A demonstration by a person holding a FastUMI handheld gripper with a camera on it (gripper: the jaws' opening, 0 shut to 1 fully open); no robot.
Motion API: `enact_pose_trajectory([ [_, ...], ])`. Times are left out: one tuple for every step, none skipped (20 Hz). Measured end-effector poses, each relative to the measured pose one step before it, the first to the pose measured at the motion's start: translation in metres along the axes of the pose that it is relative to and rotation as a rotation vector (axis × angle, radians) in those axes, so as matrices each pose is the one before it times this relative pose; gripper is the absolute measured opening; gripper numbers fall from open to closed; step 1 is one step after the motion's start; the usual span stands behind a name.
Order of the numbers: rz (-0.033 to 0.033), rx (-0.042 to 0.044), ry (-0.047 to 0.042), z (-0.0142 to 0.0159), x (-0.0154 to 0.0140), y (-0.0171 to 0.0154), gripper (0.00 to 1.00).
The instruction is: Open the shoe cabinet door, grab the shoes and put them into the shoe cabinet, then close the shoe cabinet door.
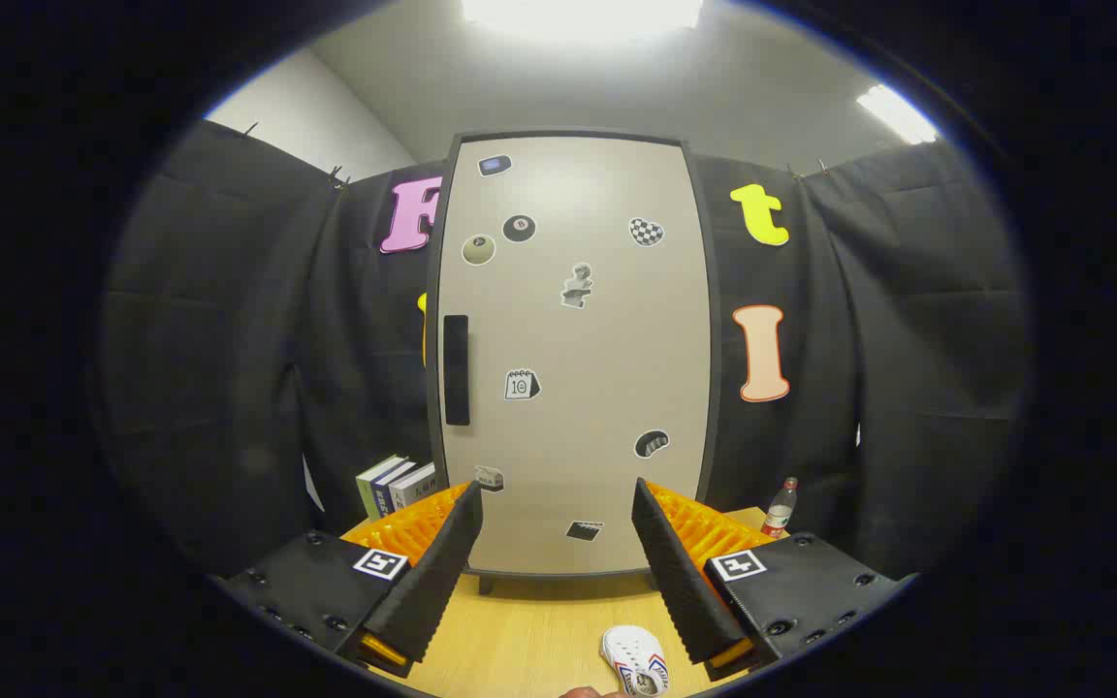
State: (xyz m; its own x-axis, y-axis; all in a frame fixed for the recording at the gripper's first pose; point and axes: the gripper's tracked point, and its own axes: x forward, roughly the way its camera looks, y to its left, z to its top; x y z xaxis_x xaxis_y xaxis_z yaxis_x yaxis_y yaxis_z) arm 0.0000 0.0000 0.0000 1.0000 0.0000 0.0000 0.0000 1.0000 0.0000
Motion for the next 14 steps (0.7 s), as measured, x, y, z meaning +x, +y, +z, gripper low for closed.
enact_pose_trajectory([
  [-0.00225, -0.00198, -0.00381, 0.00044, -0.00075, 0.00048, 0.98],
  [-0.00016, 0.00013, -0.00268, 0.00196, -0.00069, 0.00153, 0.98],
  [0.00146, 0.00099, -0.00164, -0.00058, -0.00133, 0.00234, 0.98],
  [0.00181, -0.00084, 0.00005, 0.00104, -0.00039, 0.00165, 0.98],
  [-0.00019, -0.00177, 0.00077, -0.00045, 0.00001, 0.00139, 0.98],
  [0.00286, 0.00006, -0.00011, 0.00072, -0.00012, 0.00265, 0.98],
  [0.00534, 0.00115, -0.00121, 0.00039, -0.00075, 0.00274, 0.98],
  [0.00516, 0.00000, -0.00063, -0.00063, -0.00054, 0.00396, 0.98],
  [0.00537, -0.00219, 0.00171, 0.00156, 0.00119, 0.00235, 0.98],
  [0.00733, 0.00044, 0.00293, 0.00107, -0.00013, 0.00322, 0.98],
  [-0.00025, 0.00305, -0.00114, 0.00053, 0.00055, 0.00156, 0.98],
  [-0.00170, 0.00450, -0.00531, 0.00198, -0.00025, -0.00010, 0.98],
  [0.00084, 0.00344, -0.00750, 0.00182, -0.00145, 0.00105, 0.98],
  [0.00388, -0.00021, -0.00321, 0.00219, -0.00022, 0.00088, 0.98],
])
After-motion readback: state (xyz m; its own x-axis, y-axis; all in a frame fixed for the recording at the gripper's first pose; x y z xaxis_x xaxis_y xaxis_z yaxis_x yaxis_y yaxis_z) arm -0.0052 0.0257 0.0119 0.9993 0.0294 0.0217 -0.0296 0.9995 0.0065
